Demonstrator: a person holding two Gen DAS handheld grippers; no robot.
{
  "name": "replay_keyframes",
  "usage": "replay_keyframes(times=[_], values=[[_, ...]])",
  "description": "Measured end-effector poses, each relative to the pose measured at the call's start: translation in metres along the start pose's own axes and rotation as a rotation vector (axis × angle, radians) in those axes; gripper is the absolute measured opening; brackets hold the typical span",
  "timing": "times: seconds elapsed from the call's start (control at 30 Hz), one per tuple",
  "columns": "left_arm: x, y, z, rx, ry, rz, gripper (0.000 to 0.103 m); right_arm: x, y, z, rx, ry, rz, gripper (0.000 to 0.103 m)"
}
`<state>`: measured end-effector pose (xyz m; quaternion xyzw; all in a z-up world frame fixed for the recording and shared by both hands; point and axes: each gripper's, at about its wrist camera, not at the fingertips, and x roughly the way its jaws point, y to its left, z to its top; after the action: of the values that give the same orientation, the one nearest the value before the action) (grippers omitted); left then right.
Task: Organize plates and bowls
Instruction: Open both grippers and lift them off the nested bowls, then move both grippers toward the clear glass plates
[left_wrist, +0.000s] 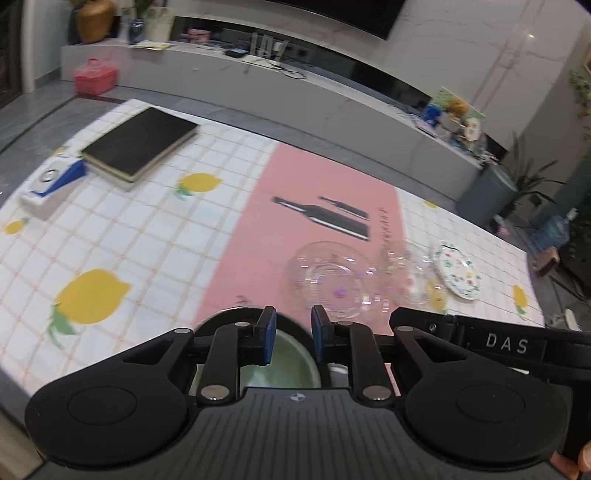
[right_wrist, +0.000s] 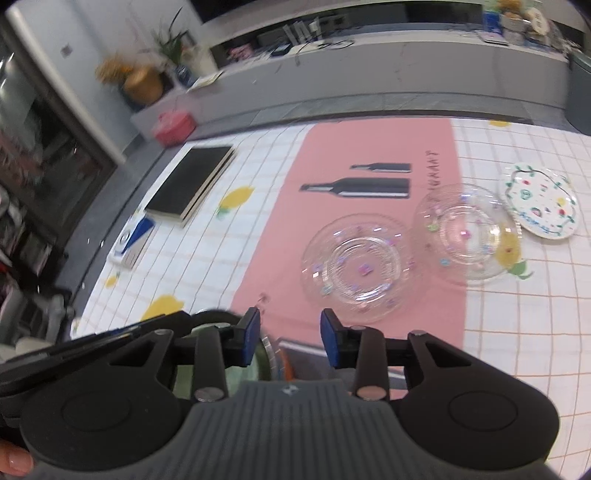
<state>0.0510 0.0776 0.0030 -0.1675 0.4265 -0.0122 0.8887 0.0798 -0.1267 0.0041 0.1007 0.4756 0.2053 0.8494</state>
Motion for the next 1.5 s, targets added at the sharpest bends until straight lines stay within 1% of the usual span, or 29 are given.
replay_keyframes(times=[0.2,0.33,0.4,0.47,0.57,0.7,0.77,0.87,1.03,1.13,1.3,1.4,1.5], values=[[0.023,-0.016,0.010,0.046,0.049,-0.060,0.023,0.001,-0.038,0.004,0.103,-0.010,-0.018,0.036],[0.041,-0.023,0.017,0.066,0.090,-0.066,0.023,0.011,-0.058,0.004,0.158,0.009,-0.039,0.036],[0.052,-0.024,0.020,0.066,0.123,-0.078,0.023,0.017,-0.065,0.003,0.177,0.024,-0.050,0.036],[0.061,-0.023,0.022,0.070,0.146,-0.068,0.023,0.024,-0.071,0.001,0.192,0.041,-0.053,0.036],[0.070,-0.023,0.028,0.099,0.151,-0.041,0.023,0.035,-0.079,0.000,0.222,0.070,-0.042,0.036],[0.079,-0.013,0.041,0.072,0.179,-0.068,0.023,0.050,-0.088,0.002,0.256,0.096,-0.039,0.036],[0.085,-0.008,0.048,0.056,0.192,-0.071,0.023,0.058,-0.093,0.004,0.276,0.108,-0.036,0.036],[0.096,0.000,0.056,0.030,0.213,-0.067,0.029,0.070,-0.099,0.009,0.304,0.119,-0.027,0.037],[0.115,0.010,0.065,-0.008,0.241,-0.084,0.039,0.090,-0.106,0.017,0.338,0.140,-0.013,0.038],[0.127,0.015,0.070,-0.024,0.261,-0.064,0.040,0.100,-0.109,0.021,0.348,0.147,-0.013,0.038],[0.148,0.014,0.076,-0.043,0.301,-0.086,0.044,0.112,-0.118,0.026,0.361,0.145,-0.042,0.038],[0.164,0.011,0.075,-0.054,0.334,-0.048,0.043,0.117,-0.125,0.027,0.376,0.149,-0.064,0.038],[0.177,0.010,0.072,-0.058,0.358,-0.031,0.043,0.119,-0.131,0.027,0.388,0.154,-0.072,0.038]])
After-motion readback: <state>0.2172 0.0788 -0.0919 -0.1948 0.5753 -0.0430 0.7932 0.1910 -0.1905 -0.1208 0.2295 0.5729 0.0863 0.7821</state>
